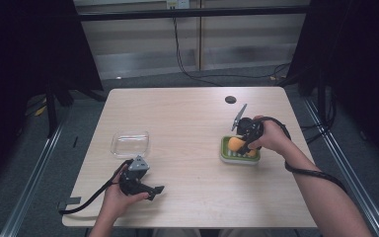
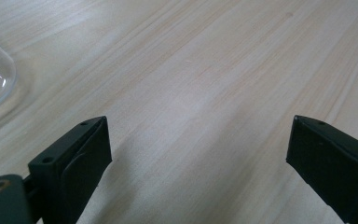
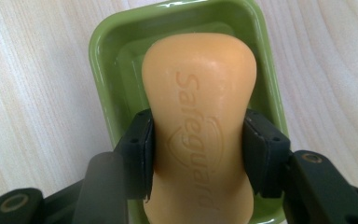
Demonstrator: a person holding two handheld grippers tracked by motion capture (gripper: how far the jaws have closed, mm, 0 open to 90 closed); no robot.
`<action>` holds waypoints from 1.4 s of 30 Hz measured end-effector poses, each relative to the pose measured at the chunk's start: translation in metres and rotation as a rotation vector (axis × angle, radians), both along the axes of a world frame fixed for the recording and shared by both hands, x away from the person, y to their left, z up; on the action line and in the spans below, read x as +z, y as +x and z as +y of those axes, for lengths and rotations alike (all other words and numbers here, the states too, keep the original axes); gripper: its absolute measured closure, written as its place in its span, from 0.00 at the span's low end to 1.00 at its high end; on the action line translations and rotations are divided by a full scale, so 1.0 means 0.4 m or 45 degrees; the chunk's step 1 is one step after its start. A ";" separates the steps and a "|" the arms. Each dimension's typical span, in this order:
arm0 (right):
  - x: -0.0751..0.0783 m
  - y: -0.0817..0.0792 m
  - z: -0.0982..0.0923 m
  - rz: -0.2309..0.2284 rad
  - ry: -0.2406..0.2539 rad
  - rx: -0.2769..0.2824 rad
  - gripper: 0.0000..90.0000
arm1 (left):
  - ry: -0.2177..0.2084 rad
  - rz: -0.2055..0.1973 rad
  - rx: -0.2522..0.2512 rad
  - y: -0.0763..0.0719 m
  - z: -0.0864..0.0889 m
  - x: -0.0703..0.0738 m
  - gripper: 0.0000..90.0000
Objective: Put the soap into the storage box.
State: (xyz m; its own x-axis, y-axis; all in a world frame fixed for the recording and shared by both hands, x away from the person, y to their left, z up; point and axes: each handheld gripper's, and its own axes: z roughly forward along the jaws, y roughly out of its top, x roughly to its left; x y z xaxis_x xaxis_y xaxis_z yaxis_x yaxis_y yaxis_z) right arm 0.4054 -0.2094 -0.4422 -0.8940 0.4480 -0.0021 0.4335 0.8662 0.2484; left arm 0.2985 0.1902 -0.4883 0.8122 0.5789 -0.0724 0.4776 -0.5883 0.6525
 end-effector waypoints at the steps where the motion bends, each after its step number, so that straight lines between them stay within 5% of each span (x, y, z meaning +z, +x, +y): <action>1: 0.000 0.000 0.000 0.000 -0.001 -0.003 0.55 | -0.004 -0.002 0.007 0.000 -0.001 0.000 0.07; 42: -0.025 0.015 0.008 0.027 -0.014 0.007 0.55 | 0.001 0.000 -0.004 0.000 0.000 0.000 0.07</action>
